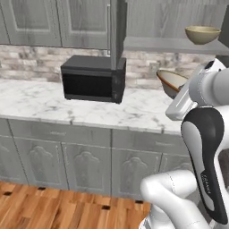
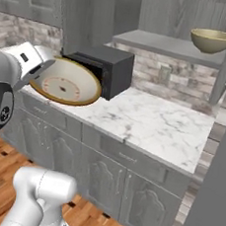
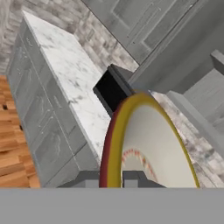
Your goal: Move the bowls from the cabinet to the plates on the dining table.
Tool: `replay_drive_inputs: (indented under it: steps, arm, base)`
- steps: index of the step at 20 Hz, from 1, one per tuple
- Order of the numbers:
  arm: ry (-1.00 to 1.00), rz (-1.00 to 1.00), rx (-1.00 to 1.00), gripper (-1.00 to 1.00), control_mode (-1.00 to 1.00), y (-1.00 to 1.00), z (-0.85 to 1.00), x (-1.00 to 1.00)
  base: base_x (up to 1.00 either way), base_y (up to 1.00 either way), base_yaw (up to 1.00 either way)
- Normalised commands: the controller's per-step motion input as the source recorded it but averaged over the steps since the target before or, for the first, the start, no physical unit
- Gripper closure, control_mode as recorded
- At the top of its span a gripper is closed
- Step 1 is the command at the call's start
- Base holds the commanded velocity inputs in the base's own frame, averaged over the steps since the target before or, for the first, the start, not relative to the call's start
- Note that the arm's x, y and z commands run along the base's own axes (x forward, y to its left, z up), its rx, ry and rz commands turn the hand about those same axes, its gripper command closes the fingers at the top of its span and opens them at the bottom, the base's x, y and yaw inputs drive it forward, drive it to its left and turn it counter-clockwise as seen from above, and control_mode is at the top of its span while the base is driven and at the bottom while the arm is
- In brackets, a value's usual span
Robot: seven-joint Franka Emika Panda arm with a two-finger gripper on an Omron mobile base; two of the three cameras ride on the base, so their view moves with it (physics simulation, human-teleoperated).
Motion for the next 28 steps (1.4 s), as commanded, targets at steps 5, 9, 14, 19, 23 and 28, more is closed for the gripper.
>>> replay_drive_inputs:
  steps: [5,9,14,19,23,28]
  arm:
    - [0.0,0.0,0.0,1.0,1.0,0.0,0.0,0.0]
    - [0.0,0.0,0.0,1.0,1.0,0.0,0.0,0.0]
    - [0.0,0.0,0.0,1.0,1.0,0.0,0.0,0.0]
    - [0.0,0.0,0.0,1.0,1.0,0.0,0.0,0.0]
    - [0.0,0.0,0.0,1.0,1.0,0.0,0.0,0.0]
    - [0.0,0.0,0.0,1.0,1.0,0.0,0.0,0.0]
  base:
    - [-0.33,0.15,0.33]
    - [-0.19,0.22,0.29]
    - [-0.02,0.2,0.3]
    - [0.01,0.24,0.32]
    - [0.1,0.33,0.3]
    - [0.2,0.33,0.29]
